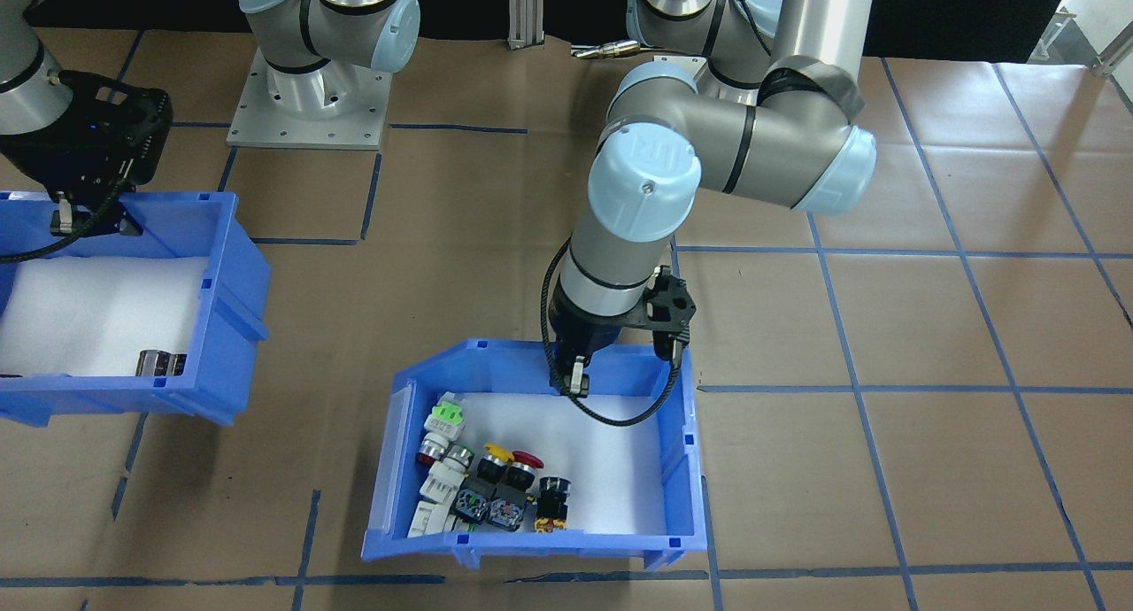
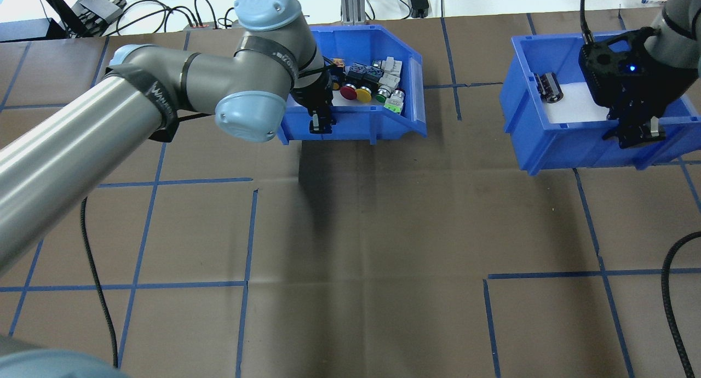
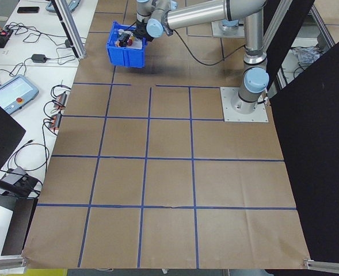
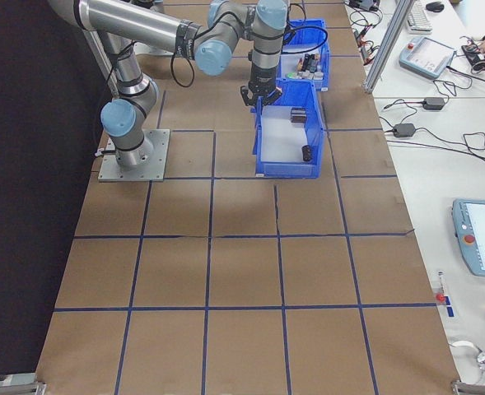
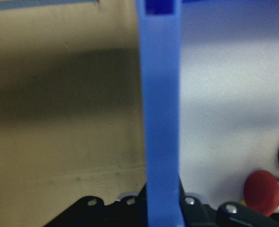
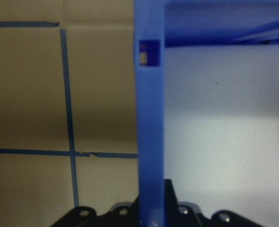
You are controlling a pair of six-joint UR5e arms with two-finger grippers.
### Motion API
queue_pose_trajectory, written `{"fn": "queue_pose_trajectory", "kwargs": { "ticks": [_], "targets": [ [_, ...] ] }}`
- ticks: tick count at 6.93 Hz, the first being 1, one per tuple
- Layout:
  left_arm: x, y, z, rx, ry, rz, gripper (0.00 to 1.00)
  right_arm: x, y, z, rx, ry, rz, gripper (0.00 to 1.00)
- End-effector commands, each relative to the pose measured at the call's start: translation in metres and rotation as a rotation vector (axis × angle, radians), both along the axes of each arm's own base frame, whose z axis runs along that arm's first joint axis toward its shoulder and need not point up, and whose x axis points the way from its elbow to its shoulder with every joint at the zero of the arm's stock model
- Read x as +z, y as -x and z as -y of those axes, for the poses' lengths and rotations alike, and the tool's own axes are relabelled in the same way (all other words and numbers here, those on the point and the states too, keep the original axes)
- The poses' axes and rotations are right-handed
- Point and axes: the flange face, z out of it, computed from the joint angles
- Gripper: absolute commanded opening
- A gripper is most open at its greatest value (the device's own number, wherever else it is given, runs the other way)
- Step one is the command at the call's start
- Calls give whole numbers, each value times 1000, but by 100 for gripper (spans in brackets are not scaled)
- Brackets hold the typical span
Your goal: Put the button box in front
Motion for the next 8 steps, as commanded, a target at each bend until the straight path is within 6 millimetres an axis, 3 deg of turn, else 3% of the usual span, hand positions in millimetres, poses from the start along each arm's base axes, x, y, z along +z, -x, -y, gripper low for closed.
{"fn": "queue_pose_trajectory", "kwargs": {
  "ticks": [1, 3, 4, 5, 6, 7, 8],
  "targets": [
    [-24, 33, 32, -6, -1, -3, 1, -18, -8, -36, 11, 2, -1, 2],
    [-35, 29, 48, -9, 27, -11, 2, -23, -15, -55, 12, 2, -1, 2],
    [-49, 34, 47, 0, 10, -7, 9, -29, -20, -70, 4, -1, 4, 2],
    [-49, 35, 45, -1, 11, -10, 26, -37, -29, -91, 4, -5, 7, 2],
    [-51, 35, 40, -3, 4, -8, 54, -40, -39, -109, -7, 14, 35, 2],
    [-40, 34, 38, -6, 17, -12, 77, -42, -55, -116, 12, 16, 47, 2],
    [-23, 31, 36, -4, 41, -17, 82, -45, -90, -121, -9, 13, 42, 2]
  ]
}}
